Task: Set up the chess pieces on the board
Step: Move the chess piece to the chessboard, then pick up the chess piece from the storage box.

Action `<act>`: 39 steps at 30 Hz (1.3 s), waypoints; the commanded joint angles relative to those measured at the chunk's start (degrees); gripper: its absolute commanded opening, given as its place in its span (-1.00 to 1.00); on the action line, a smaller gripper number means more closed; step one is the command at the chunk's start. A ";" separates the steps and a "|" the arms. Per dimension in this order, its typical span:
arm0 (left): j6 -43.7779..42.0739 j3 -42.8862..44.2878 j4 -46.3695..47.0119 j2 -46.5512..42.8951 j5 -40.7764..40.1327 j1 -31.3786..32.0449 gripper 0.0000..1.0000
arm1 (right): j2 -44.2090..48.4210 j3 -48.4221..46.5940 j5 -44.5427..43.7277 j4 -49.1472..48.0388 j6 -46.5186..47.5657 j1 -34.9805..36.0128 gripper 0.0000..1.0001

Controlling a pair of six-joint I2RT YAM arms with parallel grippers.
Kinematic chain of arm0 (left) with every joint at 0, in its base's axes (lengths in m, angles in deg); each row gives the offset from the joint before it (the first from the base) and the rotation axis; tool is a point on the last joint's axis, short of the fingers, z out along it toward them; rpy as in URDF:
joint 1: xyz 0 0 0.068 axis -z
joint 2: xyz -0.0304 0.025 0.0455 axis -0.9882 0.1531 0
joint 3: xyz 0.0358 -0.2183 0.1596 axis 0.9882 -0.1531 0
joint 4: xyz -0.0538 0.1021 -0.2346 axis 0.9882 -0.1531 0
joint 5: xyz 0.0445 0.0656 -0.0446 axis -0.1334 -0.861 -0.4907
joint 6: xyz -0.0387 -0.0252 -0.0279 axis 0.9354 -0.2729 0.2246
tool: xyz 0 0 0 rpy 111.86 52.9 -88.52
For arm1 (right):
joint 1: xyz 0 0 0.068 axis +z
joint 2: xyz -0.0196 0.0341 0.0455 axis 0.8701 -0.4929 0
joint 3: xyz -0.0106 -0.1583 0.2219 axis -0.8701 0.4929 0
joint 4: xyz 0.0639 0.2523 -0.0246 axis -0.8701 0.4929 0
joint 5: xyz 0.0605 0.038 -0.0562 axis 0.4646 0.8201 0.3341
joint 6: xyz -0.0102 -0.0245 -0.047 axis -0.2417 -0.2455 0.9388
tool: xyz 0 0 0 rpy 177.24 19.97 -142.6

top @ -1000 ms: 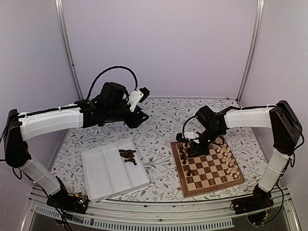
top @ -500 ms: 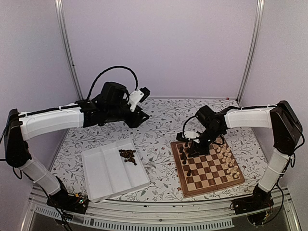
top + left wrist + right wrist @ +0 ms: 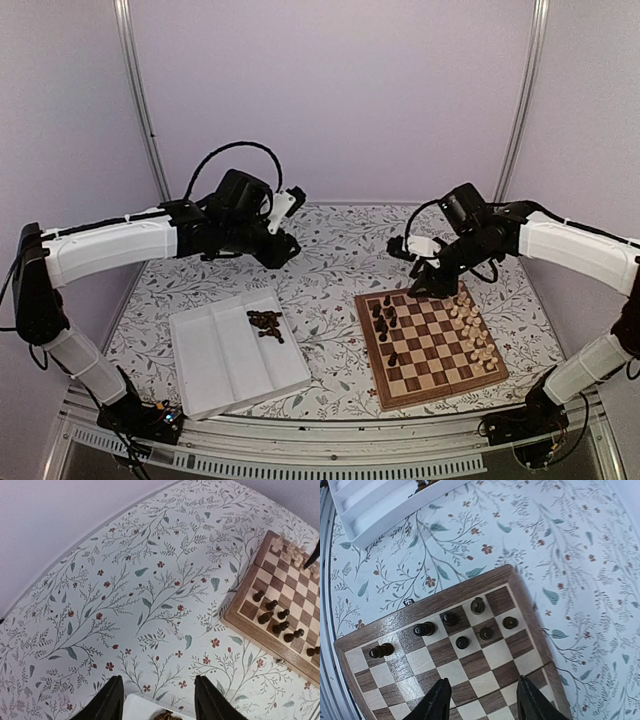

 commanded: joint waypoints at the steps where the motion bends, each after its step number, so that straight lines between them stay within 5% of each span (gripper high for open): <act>1: 7.14 -4.05 -10.59 -1.52 0.65 -0.01 -0.01 | 10.11 -0.50 -5.06 -2.60 -2.15 -3.98 0.09; 4: 7.38 -7.21 -14.40 -1.52 6.99 0.03 -0.05 | 16.54 4.86 -6.25 -12.29 -6.39 -10.69 0.95; 6: 7.22 -8.43 -16.79 -0.57 9.69 0.37 -0.10 | 18.03 7.48 -4.01 -14.49 -8.89 -15.12 0.98; 8: 6.59 -9.87 -17.37 -0.41 11.12 0.68 -0.15 | 16.97 8.72 -1.88 -14.11 -8.18 -15.79 0.98; 13: 6.35 -10.45 -19.21 1.50 8.95 0.70 -0.21 | 16.17 11.22 5.56 -13.18 -5.18 -15.79 0.45; 18: 3.77 -10.26 -21.01 5.16 8.24 1.11 -0.31 | 16.50 12.91 8.78 -11.99 -3.74 -15.83 0.23; 39: -0.61 -5.74 -23.39 15.33 0.09 3.84 -0.33 | 15.91 16.50 13.10 -12.44 -3.55 -15.82 0.14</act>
